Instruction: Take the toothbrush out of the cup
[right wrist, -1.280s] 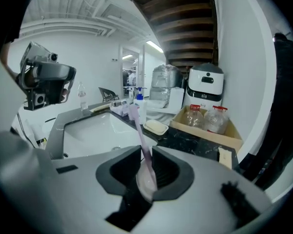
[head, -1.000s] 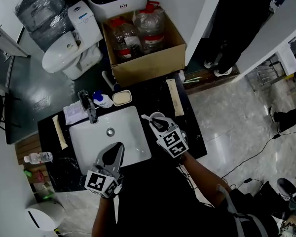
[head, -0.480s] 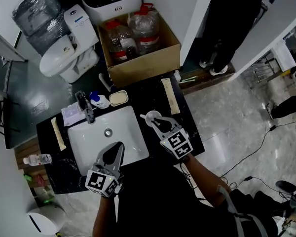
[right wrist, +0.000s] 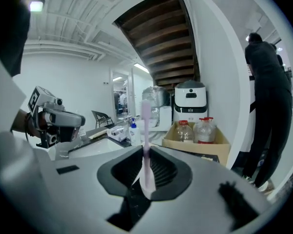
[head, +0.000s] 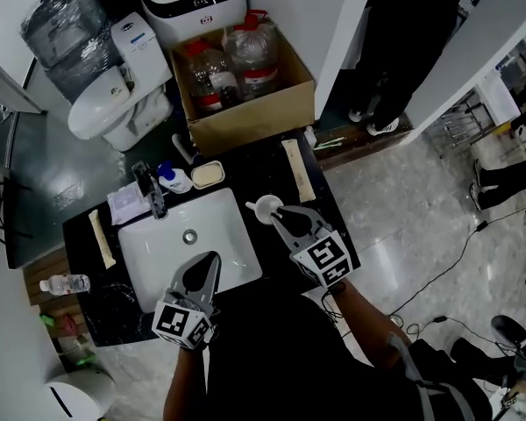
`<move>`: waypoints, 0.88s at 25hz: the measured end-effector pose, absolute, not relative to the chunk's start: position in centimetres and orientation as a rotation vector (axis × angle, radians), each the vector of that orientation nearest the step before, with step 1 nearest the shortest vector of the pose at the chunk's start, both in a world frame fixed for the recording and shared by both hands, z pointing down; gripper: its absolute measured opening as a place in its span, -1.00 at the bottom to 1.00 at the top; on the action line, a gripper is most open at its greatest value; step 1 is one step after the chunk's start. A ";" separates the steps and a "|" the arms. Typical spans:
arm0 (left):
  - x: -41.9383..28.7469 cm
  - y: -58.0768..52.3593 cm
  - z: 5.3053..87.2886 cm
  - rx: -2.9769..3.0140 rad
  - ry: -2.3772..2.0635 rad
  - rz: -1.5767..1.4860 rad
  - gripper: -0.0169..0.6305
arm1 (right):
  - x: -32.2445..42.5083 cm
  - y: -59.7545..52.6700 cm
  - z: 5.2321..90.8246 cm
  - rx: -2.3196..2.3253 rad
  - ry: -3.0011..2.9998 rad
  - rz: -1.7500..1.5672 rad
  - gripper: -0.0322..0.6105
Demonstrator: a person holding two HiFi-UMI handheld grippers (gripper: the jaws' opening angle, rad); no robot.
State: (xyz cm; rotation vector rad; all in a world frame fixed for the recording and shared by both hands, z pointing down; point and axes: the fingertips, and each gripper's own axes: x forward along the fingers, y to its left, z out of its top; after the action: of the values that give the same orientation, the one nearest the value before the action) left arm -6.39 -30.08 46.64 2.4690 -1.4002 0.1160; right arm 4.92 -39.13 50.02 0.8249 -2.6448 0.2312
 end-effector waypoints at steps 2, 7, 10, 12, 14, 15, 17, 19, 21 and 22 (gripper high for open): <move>-6.2 -30.1 46.6 2.482 -1.385 0.113 -0.91 | 5.0 -38.8 49.3 0.820 -2.648 0.213 -0.73; -5.8 -30.4 46.3 2.504 -1.364 0.103 -0.91 | 5.3 -38.1 47.7 0.835 -2.671 0.208 -0.73; -5.8 -30.6 46.4 2.518 -1.348 0.107 -0.91 | 5.4 -37.4 47.0 0.838 -2.678 0.201 -0.73; -5.7 -30.8 46.3 2.525 -1.339 0.104 -0.91 | 5.4 -37.1 46.5 0.838 -2.691 0.184 -0.73; -5.5 -30.9 46.2 2.528 -1.328 0.097 -0.91 | 5.5 -36.8 46.1 0.836 -2.695 0.178 -0.73; -5.3 -31.0 46.2 2.530 -1.321 0.096 -0.91 | 5.6 -36.6 46.0 0.836 -2.696 0.177 -0.73; -5.1 -31.1 46.2 2.533 -1.307 0.095 -0.91 | 5.7 -36.2 45.8 0.837 -2.697 0.179 -0.73; -4.8 -31.1 46.3 2.543 -1.291 0.094 -0.91 | 6.0 -35.8 45.6 0.843 -2.701 0.189 -0.73; -4.6 -31.2 46.4 2.547 -1.280 0.095 -0.91 | 6.3 -35.5 45.5 0.850 -2.706 0.206 -0.73; -4.5 -31.2 46.4 2.547 -1.276 0.097 -0.91 | 6.4 -35.3 45.4 0.853 -2.707 0.210 -0.73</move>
State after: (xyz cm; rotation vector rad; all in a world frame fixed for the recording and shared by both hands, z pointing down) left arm -4.50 -31.18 46.36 2.5471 -1.2760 0.0970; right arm 6.43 -35.33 45.40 0.8529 -2.7065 0.2102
